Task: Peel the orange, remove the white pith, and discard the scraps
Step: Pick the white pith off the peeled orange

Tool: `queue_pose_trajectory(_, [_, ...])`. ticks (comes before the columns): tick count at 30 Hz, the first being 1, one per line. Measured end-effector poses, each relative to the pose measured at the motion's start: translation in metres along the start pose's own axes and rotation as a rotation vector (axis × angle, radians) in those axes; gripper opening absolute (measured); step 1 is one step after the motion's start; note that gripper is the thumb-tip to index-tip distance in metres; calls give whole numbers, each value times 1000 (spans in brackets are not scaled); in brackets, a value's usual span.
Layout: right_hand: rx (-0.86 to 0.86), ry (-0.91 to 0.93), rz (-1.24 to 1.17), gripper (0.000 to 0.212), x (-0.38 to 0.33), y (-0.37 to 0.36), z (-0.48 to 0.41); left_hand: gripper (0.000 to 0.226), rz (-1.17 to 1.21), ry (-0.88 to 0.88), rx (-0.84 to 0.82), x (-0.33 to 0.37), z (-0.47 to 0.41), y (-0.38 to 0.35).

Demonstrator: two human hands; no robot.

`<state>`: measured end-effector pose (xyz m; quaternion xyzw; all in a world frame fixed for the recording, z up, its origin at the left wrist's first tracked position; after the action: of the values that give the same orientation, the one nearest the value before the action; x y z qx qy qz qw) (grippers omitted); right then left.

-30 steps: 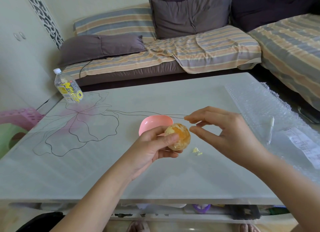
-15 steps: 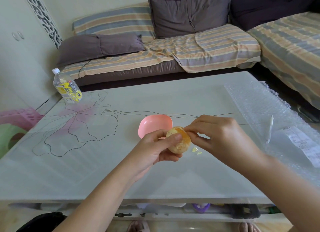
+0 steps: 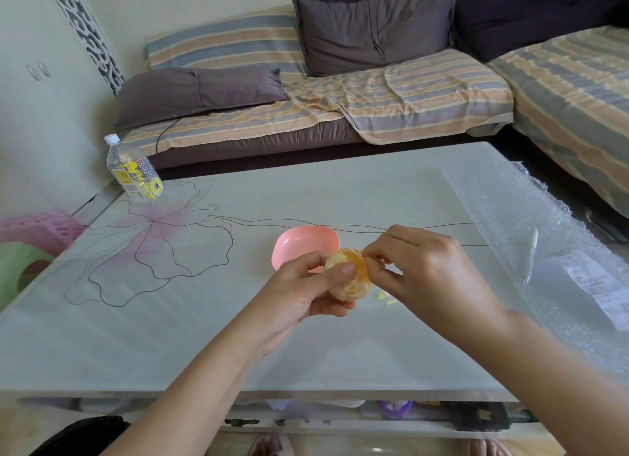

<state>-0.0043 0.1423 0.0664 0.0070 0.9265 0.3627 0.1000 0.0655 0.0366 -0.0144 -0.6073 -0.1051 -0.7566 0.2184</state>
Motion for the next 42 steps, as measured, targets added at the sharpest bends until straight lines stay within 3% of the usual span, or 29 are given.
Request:
queue_pose_trajectory(13, [4, -61, -46, 10, 2, 2, -2, 44, -67, -89, -17, 13, -1, 9])
queue_pose_trajectory(25, [27, -237, -207, 9, 27, 8, -2, 58, -125, -121, -117, 13, 2, 4])
queue_pose_trajectory(33, [-419, -533, -76, 11, 82, -64, 22, 43, 60, -24, -103, 1, 1, 9])
queue_pose_trajectory(37, [-645, -582, -23, 18, 89, -104, 43, 54, 112, 50, -42, -10, -1, 16])
queue_pose_trajectory(40, [-629, -604, -69, 29, 91, -114, 49, 58, 158, 78, -2, -16, -4, 25])
queue_pose_trajectory(42, [-566, -611, -80, 25, 94, -112, 47, 54, 213, 98, 20, -18, -6, 29])
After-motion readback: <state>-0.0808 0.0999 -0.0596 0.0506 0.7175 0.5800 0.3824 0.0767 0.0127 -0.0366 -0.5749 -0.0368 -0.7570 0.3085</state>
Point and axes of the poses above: each hand's wrist, its own z-axis away from the middle knuckle, its own y-axis out of the back of the hand, x = y × z, the point moved 9 cm from there along -z, towards the middle knuckle, and after that the axes turned 3 degrees about z, right-handed, at the moved point
